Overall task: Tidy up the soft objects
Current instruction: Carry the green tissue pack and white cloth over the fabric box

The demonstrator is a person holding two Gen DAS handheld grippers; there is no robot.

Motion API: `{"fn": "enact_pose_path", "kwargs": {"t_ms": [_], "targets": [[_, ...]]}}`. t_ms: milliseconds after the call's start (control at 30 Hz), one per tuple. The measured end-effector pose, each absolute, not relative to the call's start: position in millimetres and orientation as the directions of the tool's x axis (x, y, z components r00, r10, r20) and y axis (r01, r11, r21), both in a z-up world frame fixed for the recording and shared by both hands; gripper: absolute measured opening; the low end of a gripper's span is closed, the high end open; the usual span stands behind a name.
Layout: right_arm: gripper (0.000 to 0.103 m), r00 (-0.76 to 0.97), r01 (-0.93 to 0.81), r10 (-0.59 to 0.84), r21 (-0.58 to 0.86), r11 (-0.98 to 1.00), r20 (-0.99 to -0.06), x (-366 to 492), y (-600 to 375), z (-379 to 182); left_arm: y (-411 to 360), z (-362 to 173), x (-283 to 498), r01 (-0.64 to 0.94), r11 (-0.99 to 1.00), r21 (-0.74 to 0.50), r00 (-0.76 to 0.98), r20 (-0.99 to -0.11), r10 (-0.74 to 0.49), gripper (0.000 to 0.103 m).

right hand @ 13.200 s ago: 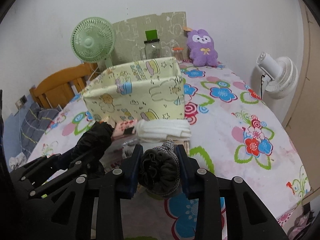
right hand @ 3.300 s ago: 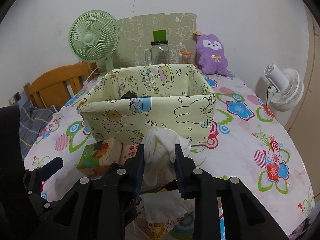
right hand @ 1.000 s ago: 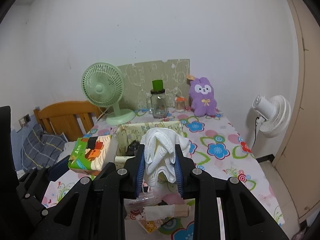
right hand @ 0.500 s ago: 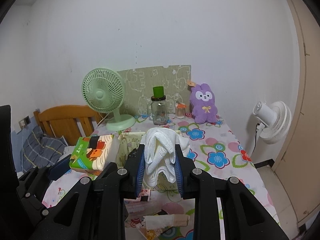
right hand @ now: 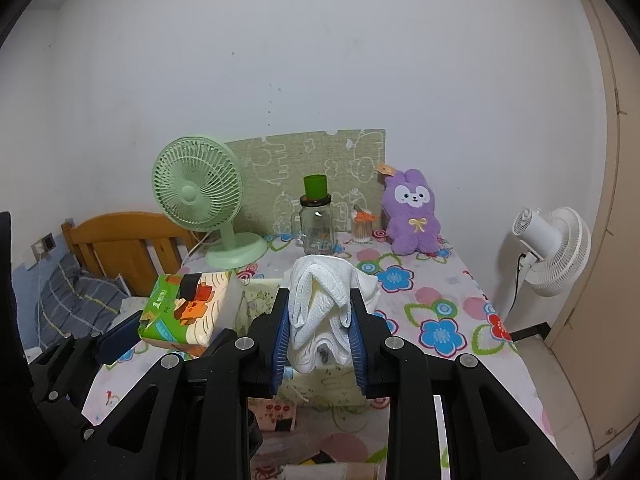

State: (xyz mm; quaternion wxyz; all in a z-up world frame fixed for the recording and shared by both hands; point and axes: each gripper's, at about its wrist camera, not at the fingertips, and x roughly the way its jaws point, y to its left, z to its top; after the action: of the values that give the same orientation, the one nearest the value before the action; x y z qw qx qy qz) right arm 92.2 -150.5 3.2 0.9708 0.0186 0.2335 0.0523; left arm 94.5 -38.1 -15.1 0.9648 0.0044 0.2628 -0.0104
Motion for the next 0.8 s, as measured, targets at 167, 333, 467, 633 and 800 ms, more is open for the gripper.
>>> {"fn": "enact_pose_path", "kwargs": {"t_ms": [167, 333, 467, 633, 800], "targets": [[0.03, 0.883, -0.091, 0.109, 0.062, 0.994, -0.457, 110.2, -150.1, 1.5, -38.4, -16.2, 108.7, 0.021, 1.0, 0.004, 0.859, -0.511, -0.016, 0.07], [0.03, 0.877, -0.092, 0.11, 0.062, 0.994, -0.467, 126.5, -148.6, -2.1, -37.4, -18.8, 123.4, 0.018, 1.0, 0.002, 0.854, -0.52, -0.014, 0.07], [0.03, 0.871, -0.093, 0.112, 0.062, 0.994, -0.478, 138.8, -147.2, -6.8, -36.0, -23.1, 134.9, 0.013, 1.0, 0.004, 0.85, -0.526, -0.009, 0.07], [0.03, 0.863, -0.091, 0.109, 0.062, 0.994, -0.493, 156.5, -146.3, -13.8, -34.0, -29.9, 150.3, 0.011, 1.0, 0.004, 0.842, -0.539, -0.007, 0.07], [0.03, 0.851, -0.096, 0.113, 0.06, 0.994, -0.512, 174.3, -145.3, -22.2, -32.3, -38.7, 166.5, 0.016, 1.0, -0.004, 0.83, -0.558, -0.016, 0.07]]}}
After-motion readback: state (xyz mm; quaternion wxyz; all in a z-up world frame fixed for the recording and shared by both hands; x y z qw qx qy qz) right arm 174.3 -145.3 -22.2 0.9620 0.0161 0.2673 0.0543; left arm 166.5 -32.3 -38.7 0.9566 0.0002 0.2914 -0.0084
